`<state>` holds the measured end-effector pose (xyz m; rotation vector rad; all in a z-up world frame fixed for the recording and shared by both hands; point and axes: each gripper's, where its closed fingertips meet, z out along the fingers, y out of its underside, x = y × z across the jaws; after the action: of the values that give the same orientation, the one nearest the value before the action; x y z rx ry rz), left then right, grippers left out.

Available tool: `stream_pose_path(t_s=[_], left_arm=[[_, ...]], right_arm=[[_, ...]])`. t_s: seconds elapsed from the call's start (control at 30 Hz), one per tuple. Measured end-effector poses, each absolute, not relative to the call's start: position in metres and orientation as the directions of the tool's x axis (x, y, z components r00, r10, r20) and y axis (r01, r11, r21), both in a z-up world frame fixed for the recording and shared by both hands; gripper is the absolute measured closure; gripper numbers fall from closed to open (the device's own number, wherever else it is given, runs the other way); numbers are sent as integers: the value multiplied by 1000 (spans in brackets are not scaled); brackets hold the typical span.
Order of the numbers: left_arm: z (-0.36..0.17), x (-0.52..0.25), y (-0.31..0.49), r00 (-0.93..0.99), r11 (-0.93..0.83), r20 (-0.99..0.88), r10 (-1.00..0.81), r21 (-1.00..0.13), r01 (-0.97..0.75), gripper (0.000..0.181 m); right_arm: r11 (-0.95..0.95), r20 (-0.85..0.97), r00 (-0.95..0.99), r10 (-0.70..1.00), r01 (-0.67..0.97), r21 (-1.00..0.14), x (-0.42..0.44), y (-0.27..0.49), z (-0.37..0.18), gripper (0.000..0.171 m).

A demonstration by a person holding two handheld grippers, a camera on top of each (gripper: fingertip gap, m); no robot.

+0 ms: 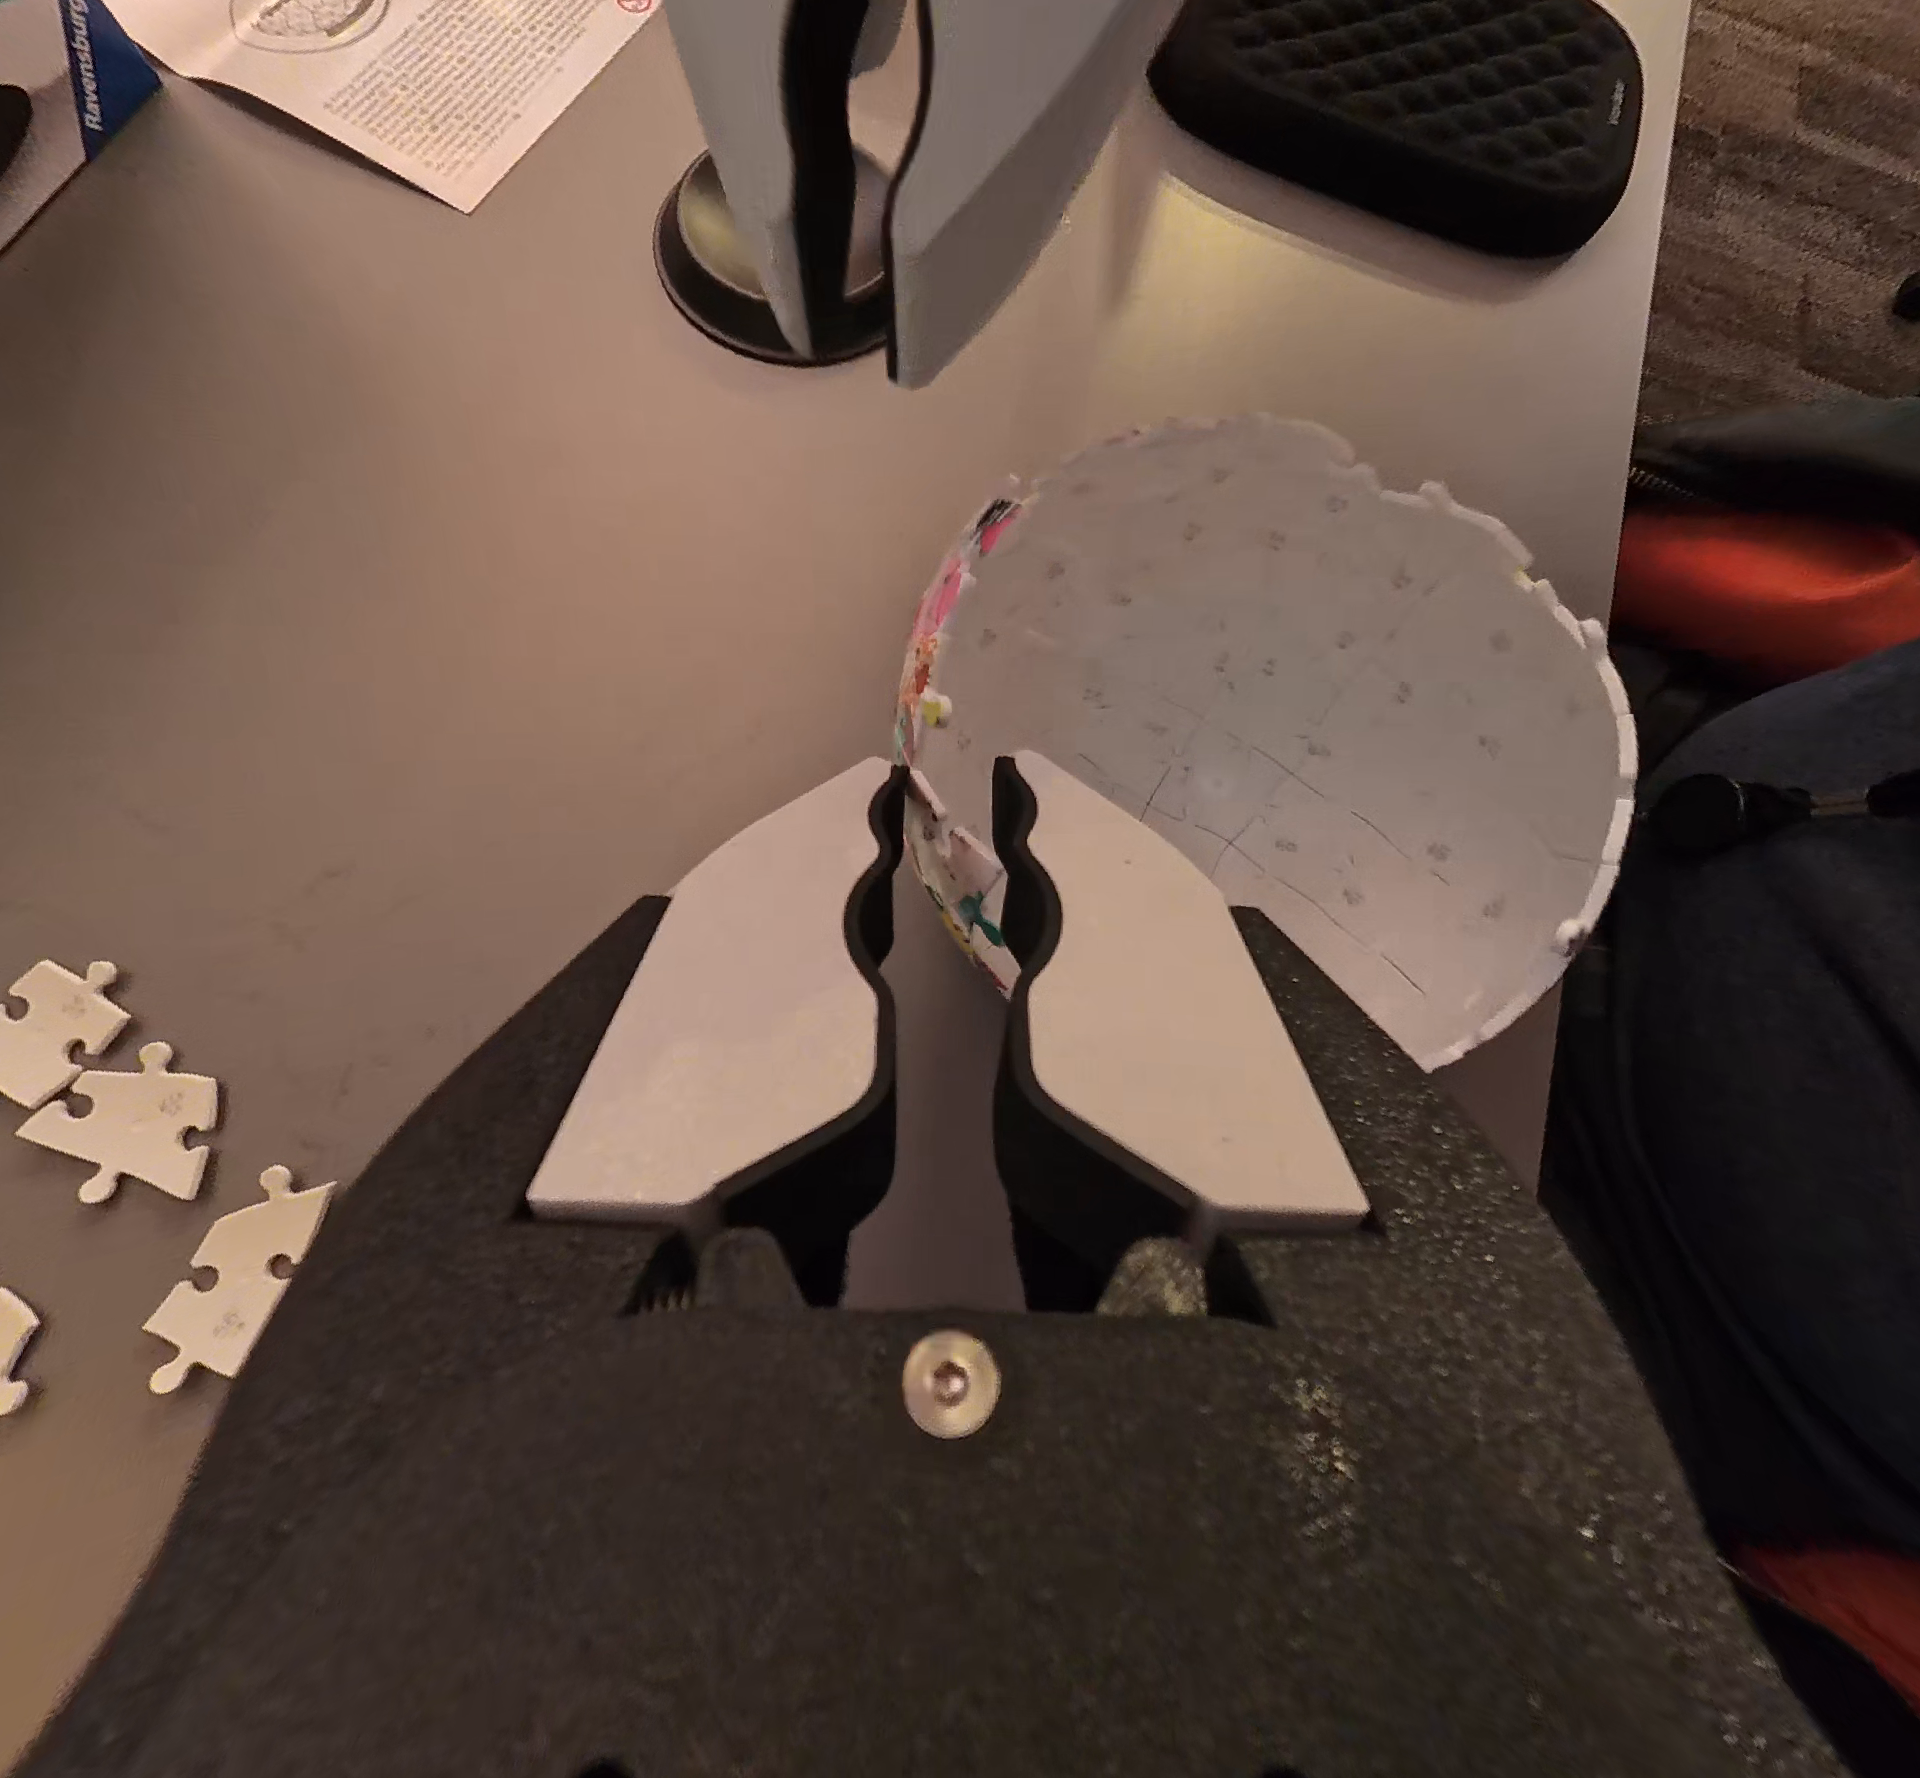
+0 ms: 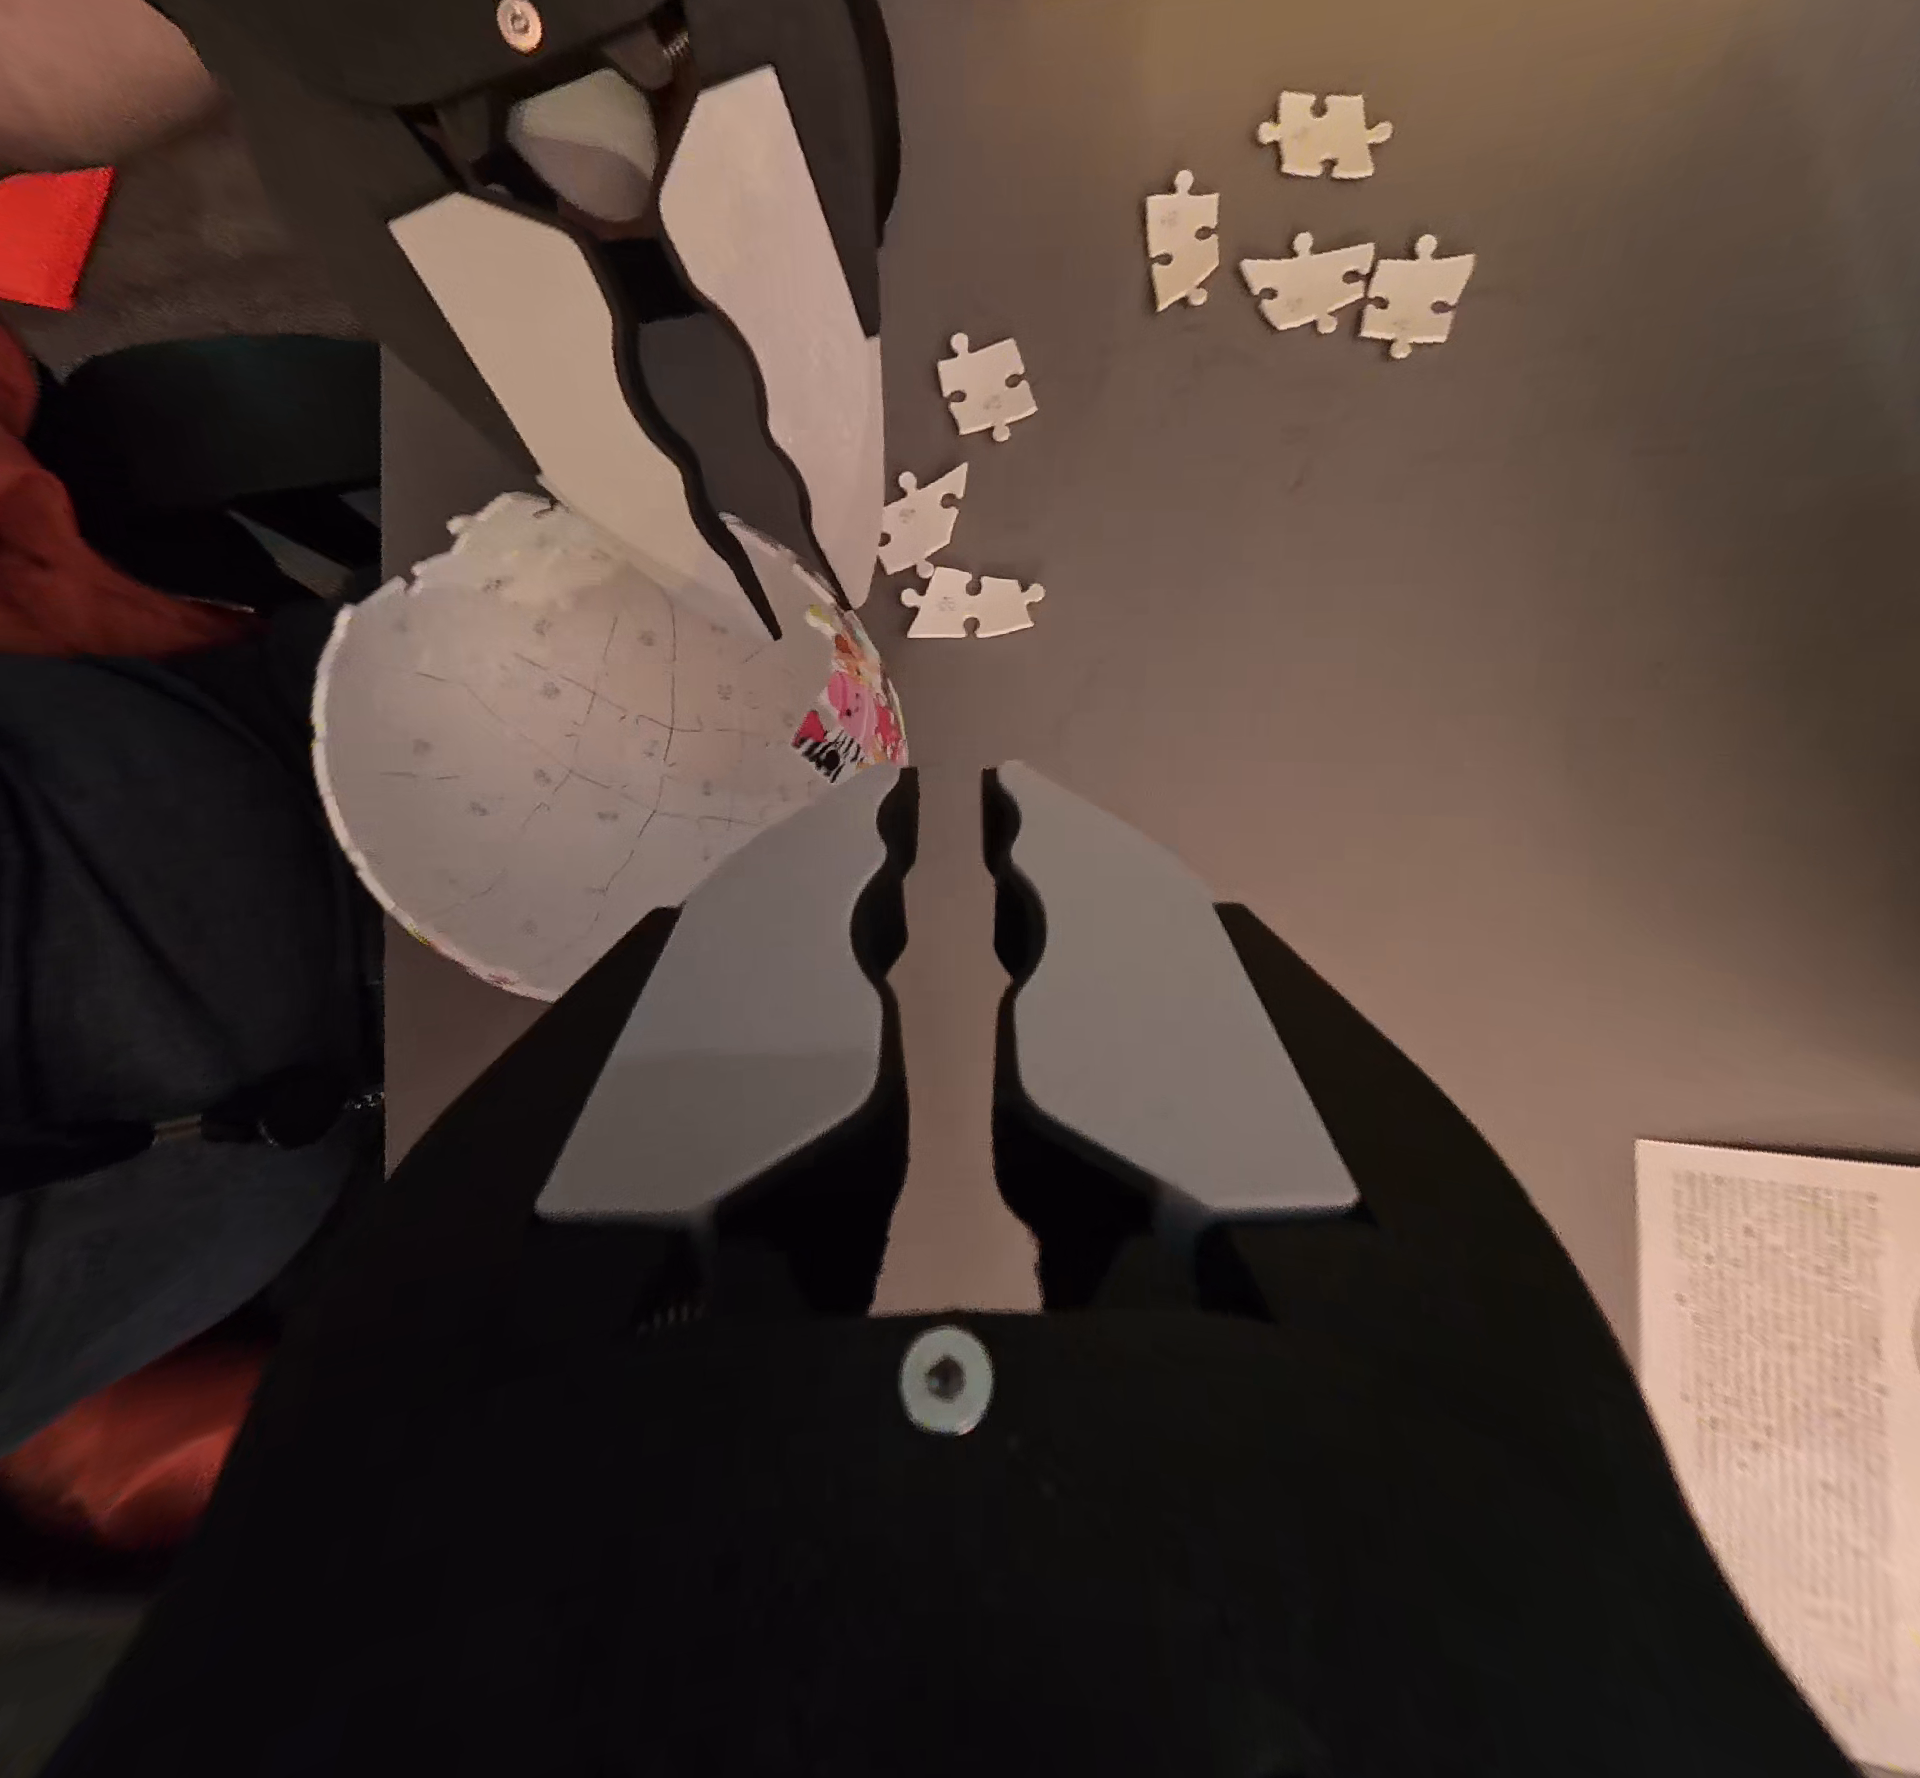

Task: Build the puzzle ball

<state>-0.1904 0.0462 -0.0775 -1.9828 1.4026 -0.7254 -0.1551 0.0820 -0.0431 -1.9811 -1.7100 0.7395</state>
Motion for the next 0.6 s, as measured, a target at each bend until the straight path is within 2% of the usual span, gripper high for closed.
stream_pose_path(t_s=[0.23,0.6], left_arm=[[-79,-189,46,294,-270,99,-950,-731,-626,165],[-77,-185,44,287,-270,110,-951,-747,-608,163]], right_arm=[[-123,-118,67,991,817,-563,-154,73,-69,159],[-134,-104,89,991,790,-598,-147,77,-60,158]])
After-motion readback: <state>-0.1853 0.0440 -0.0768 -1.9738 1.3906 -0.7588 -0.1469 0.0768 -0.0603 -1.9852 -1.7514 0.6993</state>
